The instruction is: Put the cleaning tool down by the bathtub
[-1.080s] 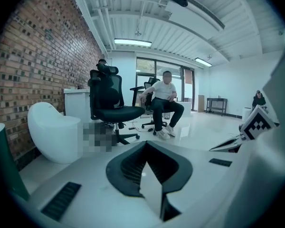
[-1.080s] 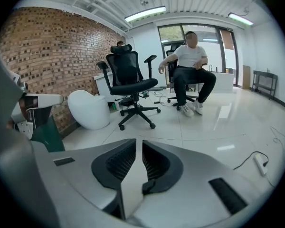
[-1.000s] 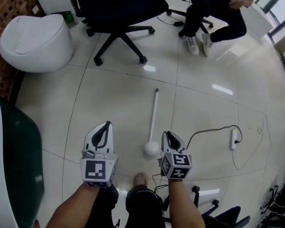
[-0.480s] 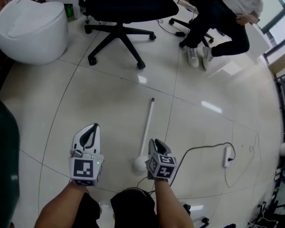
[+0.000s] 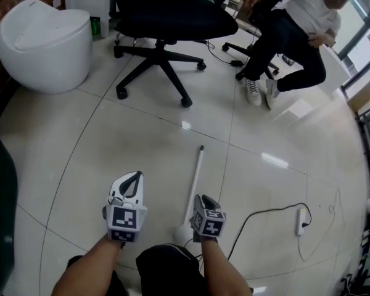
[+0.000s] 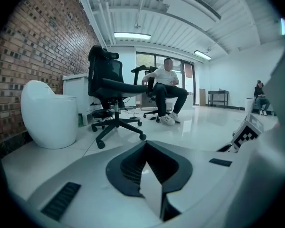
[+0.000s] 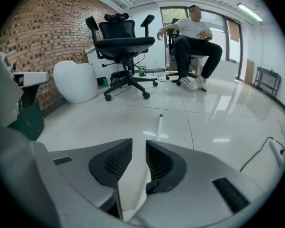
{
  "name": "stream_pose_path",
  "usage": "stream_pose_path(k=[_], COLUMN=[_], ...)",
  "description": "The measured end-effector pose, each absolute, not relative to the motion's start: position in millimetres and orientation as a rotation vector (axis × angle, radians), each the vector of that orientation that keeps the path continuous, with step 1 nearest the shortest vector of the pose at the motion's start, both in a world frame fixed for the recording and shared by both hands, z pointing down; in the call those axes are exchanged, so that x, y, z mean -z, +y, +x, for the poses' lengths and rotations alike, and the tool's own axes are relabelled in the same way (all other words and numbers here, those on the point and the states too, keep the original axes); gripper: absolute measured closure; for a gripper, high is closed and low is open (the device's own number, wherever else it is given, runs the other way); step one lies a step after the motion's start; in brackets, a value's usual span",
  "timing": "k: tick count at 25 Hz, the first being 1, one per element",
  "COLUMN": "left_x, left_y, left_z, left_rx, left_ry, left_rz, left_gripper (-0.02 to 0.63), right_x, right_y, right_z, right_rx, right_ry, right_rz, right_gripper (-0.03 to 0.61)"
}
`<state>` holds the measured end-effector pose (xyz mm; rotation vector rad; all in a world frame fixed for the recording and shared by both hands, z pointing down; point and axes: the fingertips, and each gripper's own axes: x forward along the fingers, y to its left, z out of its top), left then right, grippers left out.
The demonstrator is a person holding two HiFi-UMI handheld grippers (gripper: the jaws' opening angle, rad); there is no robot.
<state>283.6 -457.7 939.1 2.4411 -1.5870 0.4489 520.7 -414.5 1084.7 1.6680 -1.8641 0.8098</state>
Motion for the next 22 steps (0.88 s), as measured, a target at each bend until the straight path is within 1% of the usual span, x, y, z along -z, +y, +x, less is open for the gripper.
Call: stream_pose_path(k=[4, 8, 15, 22], left_x=[-942.6, -941.1, -950.5, -948.9], left_y=[-465.9, -468.2, -467.1, -467.3], left_z=[301.1, 301.9, 299.9, 300.4], left_rx=[-0.446, -0.435, -0.465, -0.476], left_ry=[-1.550, -1.555, -1.530, -1.530], left_rz=[2.466, 2.455, 2.428, 2.430], left_gripper=[0.609, 0.609, 0.609, 0.609], right_x=[-1133.5, -1180.3, -1223.7, -1254.3], right_y=[-412.7, -410.7, -414.3, -414.3], right_z=[530.9, 541.3, 542.5, 542.0], right_rx=[-0.847, -0.884, -0.973, -0.994], right_ry=[-1.817, -1.742, -1.638, -1.583], right_rz=[1.621, 1.574, 1.548, 1.511], right_gripper=[0.465, 0.457, 0.457, 0.454])
